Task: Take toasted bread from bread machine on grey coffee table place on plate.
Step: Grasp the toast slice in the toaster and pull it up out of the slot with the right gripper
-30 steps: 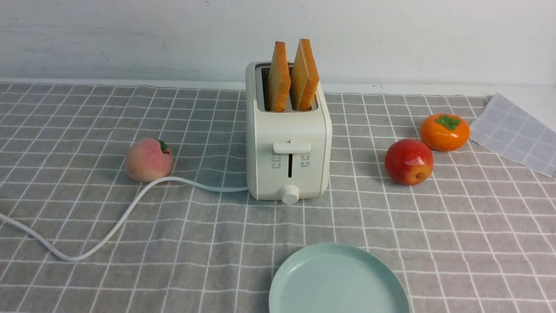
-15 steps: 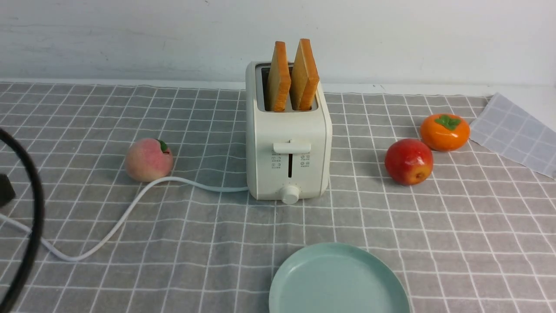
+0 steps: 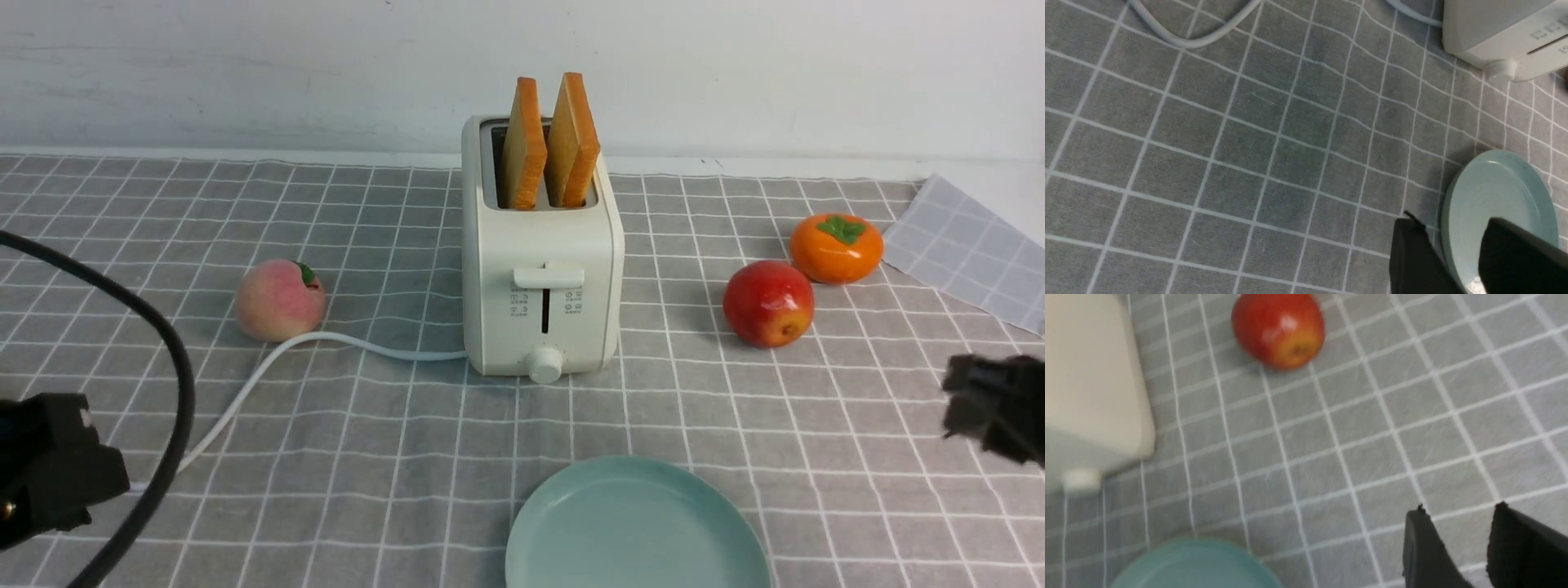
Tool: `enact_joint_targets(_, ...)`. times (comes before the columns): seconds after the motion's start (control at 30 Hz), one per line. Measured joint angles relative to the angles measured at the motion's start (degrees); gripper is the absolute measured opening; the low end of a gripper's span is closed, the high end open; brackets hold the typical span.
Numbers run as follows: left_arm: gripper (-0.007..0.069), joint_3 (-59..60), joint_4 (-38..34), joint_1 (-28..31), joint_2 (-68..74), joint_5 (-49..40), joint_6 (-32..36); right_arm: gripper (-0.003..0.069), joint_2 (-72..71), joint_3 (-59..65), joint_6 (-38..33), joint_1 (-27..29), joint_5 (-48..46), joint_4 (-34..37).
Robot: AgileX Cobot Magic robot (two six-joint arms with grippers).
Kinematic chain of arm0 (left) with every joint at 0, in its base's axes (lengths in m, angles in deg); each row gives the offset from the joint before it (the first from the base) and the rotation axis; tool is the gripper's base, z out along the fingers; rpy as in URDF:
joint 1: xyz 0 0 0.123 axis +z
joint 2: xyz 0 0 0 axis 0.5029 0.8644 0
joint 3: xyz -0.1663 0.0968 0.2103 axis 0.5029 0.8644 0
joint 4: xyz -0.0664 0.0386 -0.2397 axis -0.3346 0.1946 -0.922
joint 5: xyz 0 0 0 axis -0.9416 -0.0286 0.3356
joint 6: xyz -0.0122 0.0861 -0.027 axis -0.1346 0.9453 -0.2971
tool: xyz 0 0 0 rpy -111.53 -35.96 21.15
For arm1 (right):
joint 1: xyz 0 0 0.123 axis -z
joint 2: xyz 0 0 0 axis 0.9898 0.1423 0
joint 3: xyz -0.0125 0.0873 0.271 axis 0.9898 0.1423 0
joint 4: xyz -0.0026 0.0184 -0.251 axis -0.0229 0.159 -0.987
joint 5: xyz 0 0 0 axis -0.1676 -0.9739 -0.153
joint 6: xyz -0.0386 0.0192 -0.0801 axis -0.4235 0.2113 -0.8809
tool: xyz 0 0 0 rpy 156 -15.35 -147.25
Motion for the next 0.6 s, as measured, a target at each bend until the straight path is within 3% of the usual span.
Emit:
enact_joint_targets(0.1, 0.0239, 0.0, -4.3, 0.0, 0.5, 0.2, 5.4, 0.024, 4.1, -3.5, -13.4, -3.0, -6.6, 12.3)
enact_joint_targets(0.13, 0.0239, 0.0, -4.9, 0.0, 0.6, 0.4, 6.1, 0.024, 4.3, -3.8, -14.2, -3.0, -7.0, 12.3)
enact_joint_targets(0.2, 0.0239, 0.0, -8.5, 0.0, 2.0, 1.3, 10.6, 0.024, 6.0, -8.0, -24.5, -3.5, -12.4, 20.5)
enact_joint_targets(0.33, 0.0239, 0.0, -11.4, 0.0, 5.6, 2.1, 14.9, 0.024, 6.8, -13.4, -36.2, -3.6, -16.4, 28.9)
enact_joint_targets(0.5, 0.0239, -1.0, -15.3, 0.0, 8.9, 4.5, 15.8, 0.024, 6.8, -15.5, -42.7, -3.6, -16.2, 36.5)
enact_joint_targets(0.6, 0.0239, -1.6, -22.5, 0.0, 10.7, 5.8, 16.4, 0.024, 6.8, -15.7, -44.8, -3.6, -16.1, 40.1)
